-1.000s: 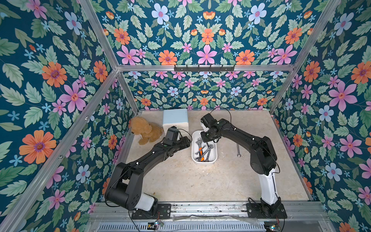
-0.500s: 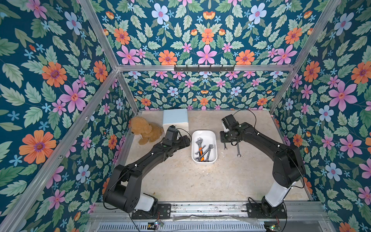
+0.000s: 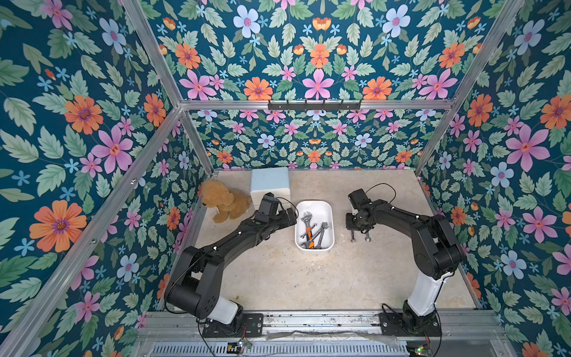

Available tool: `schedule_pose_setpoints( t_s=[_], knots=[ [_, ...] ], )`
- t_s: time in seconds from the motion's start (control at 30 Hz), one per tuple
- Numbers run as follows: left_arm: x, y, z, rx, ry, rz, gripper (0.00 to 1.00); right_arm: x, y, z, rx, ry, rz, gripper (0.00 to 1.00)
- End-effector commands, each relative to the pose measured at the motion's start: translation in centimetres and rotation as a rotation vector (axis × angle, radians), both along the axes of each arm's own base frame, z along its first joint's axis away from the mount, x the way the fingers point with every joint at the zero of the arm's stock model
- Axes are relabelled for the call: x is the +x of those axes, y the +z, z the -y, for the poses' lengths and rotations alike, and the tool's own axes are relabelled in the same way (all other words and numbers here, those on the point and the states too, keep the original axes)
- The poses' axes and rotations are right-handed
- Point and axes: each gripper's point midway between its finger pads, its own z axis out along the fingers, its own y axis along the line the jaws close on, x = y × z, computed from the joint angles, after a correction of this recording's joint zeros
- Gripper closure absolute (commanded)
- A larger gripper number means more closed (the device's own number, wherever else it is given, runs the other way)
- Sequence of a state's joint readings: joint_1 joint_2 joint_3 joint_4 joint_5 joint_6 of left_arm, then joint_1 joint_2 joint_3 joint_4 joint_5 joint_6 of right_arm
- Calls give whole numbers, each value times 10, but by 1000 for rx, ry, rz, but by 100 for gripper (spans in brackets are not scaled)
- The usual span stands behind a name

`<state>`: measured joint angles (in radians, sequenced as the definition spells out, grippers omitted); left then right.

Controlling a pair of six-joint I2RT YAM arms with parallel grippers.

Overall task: Take out the wrench from the storage box
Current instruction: Place the wrench at the center of the board.

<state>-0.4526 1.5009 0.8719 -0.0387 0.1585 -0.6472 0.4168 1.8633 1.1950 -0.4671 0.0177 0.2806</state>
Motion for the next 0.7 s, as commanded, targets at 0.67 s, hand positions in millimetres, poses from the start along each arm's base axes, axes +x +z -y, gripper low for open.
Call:
schedule_pose_setpoints(
  t_s=[0.67],
  knots=[
    [5,-1,12,-18,-45,8,1,9,-12,26,-105,36,-17,84]
  ],
)
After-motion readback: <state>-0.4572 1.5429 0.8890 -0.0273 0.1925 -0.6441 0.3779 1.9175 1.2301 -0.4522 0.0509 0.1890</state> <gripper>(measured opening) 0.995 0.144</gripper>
